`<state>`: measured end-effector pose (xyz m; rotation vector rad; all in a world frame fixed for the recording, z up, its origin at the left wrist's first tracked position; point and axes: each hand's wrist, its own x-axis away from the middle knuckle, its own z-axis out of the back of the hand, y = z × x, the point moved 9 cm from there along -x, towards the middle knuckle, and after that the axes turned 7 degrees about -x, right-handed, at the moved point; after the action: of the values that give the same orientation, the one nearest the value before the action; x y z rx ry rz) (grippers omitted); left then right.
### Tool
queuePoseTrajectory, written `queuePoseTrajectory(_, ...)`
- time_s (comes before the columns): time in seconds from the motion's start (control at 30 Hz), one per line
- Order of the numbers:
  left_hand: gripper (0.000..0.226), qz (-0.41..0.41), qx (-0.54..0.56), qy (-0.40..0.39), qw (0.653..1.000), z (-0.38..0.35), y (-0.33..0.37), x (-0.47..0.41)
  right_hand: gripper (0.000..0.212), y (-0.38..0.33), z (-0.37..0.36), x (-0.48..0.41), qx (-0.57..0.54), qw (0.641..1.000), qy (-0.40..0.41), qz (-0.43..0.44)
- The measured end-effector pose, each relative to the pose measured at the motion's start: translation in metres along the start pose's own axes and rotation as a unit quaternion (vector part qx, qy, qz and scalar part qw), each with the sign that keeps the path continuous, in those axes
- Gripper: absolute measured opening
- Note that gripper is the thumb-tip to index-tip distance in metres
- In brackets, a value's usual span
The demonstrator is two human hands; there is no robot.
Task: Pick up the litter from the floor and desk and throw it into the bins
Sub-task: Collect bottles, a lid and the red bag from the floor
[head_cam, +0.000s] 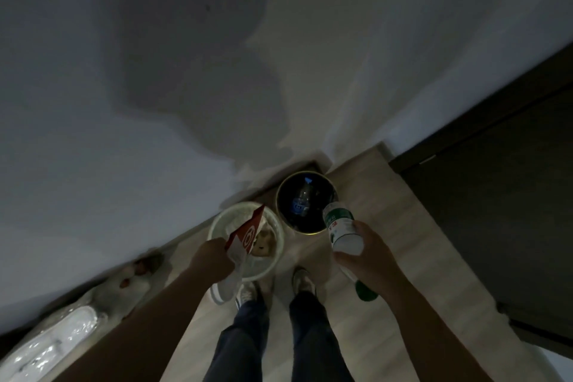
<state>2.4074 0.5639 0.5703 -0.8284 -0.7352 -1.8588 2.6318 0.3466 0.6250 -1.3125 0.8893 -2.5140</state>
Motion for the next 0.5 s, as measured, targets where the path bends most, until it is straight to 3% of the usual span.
queuePoseTrajectory(0.2, 0.044, 0.019, 0.006, -0.003, 1.0, -0.023, 0.015, -0.046, 0.082, 0.017, 0.001, -0.041, 0.033, 0.999, -0.023, -0.006)
queuePoseTrajectory(0.43, 0.061, 0.013, 0.018, 0.117, 0.993, -0.024, 0.02, -0.083, 0.078, 0.029, -0.008, -0.065, 0.072, 0.996, -0.057, -0.001)
queuePoseTrajectory(0.5, 0.054, -0.003, 0.04, 0.135, 0.99, -0.026, 0.023, -0.086, 0.077, 0.03, -0.011, -0.07, 0.086, 0.994, -0.063, 0.002)
